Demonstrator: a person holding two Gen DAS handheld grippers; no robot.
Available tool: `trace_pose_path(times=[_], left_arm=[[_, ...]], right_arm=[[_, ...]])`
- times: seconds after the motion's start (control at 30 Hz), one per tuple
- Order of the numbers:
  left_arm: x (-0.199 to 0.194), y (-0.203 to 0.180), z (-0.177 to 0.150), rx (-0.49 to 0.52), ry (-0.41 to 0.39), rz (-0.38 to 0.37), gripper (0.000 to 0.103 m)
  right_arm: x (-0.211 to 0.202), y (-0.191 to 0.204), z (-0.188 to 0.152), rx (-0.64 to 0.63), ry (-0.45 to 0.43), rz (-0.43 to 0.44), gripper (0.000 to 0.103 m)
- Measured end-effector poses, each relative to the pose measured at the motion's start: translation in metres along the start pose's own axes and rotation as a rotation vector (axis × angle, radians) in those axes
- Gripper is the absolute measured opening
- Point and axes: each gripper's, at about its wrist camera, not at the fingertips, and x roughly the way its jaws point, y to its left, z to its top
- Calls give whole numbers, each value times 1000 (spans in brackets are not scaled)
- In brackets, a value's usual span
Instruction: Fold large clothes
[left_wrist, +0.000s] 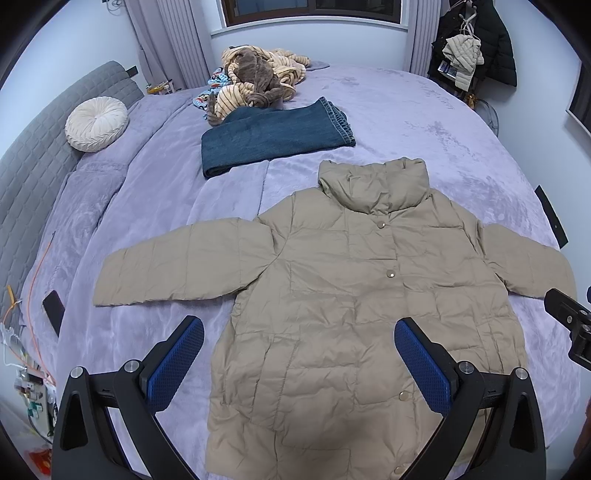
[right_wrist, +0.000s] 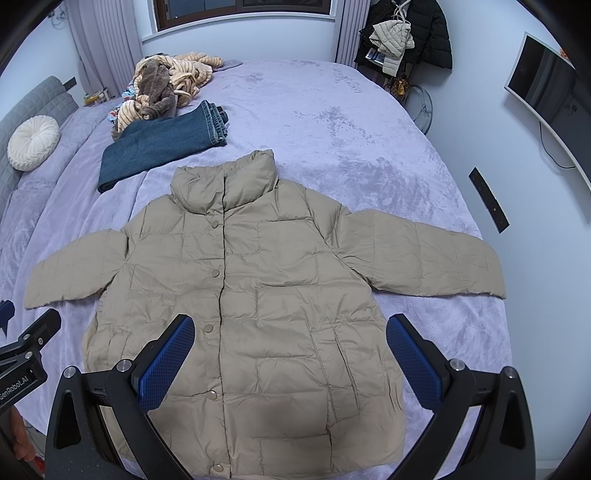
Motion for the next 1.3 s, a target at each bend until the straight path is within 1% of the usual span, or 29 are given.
trace_pose_path(times=[1.3], left_arm=[[0, 1, 0, -1, 1, 1, 103]], right_arm=[[1, 5, 0, -6, 1, -5, 103]])
